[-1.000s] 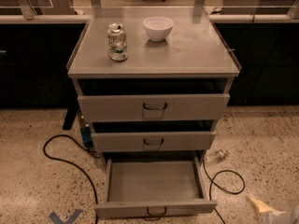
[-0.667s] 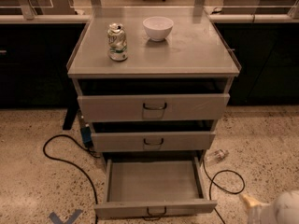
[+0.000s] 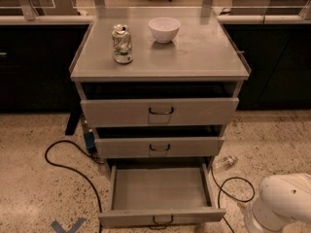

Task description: Close bottom drawer

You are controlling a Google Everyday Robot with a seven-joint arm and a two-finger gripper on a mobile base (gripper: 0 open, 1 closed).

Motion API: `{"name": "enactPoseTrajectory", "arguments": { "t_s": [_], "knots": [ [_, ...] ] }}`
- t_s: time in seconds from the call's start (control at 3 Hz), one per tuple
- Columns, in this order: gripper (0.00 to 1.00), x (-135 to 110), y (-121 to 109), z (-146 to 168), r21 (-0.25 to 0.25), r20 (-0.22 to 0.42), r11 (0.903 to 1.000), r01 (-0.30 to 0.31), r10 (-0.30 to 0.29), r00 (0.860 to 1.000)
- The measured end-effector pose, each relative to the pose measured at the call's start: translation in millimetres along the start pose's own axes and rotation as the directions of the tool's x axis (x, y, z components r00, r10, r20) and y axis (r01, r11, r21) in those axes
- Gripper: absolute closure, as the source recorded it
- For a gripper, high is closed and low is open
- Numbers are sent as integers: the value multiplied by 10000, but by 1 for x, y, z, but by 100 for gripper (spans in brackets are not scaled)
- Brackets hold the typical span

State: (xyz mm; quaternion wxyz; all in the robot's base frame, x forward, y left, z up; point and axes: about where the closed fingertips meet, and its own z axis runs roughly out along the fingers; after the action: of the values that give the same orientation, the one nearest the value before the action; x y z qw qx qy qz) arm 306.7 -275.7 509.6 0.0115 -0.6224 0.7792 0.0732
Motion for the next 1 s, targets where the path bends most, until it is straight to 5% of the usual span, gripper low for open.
{"name": "enactPoseTrajectory", "arguments": {
  "t_s": [0.67,1.0],
  "knots": [
    [0,0,6,15,-327,111,9995,-37,41,9999],
    [0,11,32,39,-658,-202,9977,192,-205,9996]
  ]
}}
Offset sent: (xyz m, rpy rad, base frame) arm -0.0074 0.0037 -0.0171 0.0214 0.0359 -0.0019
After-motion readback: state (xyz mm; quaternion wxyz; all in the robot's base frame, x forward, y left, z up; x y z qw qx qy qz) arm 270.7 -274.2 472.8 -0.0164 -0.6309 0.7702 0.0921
